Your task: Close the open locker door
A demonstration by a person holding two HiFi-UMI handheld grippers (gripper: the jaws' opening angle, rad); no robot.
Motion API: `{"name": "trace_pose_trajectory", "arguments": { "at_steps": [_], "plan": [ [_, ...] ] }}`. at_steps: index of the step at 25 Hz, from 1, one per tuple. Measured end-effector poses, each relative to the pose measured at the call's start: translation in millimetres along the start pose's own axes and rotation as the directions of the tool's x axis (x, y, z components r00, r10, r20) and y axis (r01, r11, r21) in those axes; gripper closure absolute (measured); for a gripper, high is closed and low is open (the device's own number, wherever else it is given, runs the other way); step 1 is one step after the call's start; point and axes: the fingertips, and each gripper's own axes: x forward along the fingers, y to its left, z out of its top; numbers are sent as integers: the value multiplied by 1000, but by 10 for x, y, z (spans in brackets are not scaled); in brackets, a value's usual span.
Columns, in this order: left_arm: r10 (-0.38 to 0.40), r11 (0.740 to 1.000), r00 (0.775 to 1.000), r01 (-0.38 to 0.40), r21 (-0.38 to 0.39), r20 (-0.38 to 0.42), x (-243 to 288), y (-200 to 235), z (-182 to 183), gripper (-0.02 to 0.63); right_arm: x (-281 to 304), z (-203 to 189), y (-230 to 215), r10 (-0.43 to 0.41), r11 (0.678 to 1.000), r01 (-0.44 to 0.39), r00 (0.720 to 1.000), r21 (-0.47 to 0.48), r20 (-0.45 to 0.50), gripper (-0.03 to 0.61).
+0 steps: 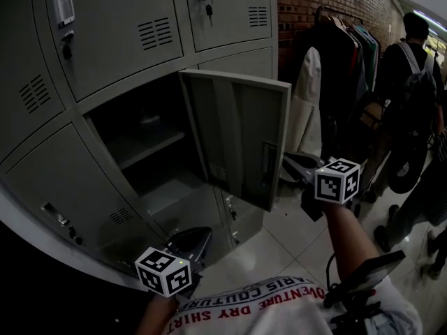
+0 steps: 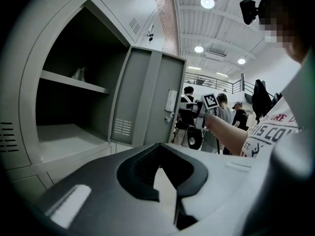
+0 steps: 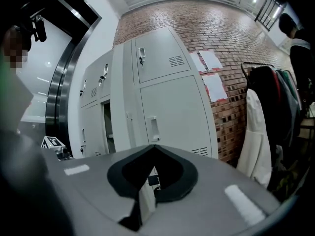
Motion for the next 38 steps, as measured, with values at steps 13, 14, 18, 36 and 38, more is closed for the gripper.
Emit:
{"name": "trace_pose_trajectory", "arguments": {
  "at_steps": [13, 14, 18, 36, 38],
  "plan": [
    [31, 999, 999, -31, -16, 11, -124, 88, -41, 609, 40, -63, 367, 83, 996, -84, 996, -35, -16, 583],
    [34, 999, 999, -34, -15, 11, -147, 81, -46, 609, 40, -70, 433, 96, 994, -97, 995, -40, -17, 583],
    [52, 998, 999, -52, -18, 14, -271, 47, -77, 609, 57, -115, 754, 161, 985, -163, 987, -62, -29, 583],
    [206, 975, 977, -201, -90, 50, -955, 602, -252, 609, 846, -309, 2117, 457, 876, -467, 883, -122, -102, 583],
    [224, 971, 973, -218, -102, 55, -1033, 687, -272, 609, 969, -329, 2248, 479, 861, -491, 870, -131, -113, 583]
  ]
}}
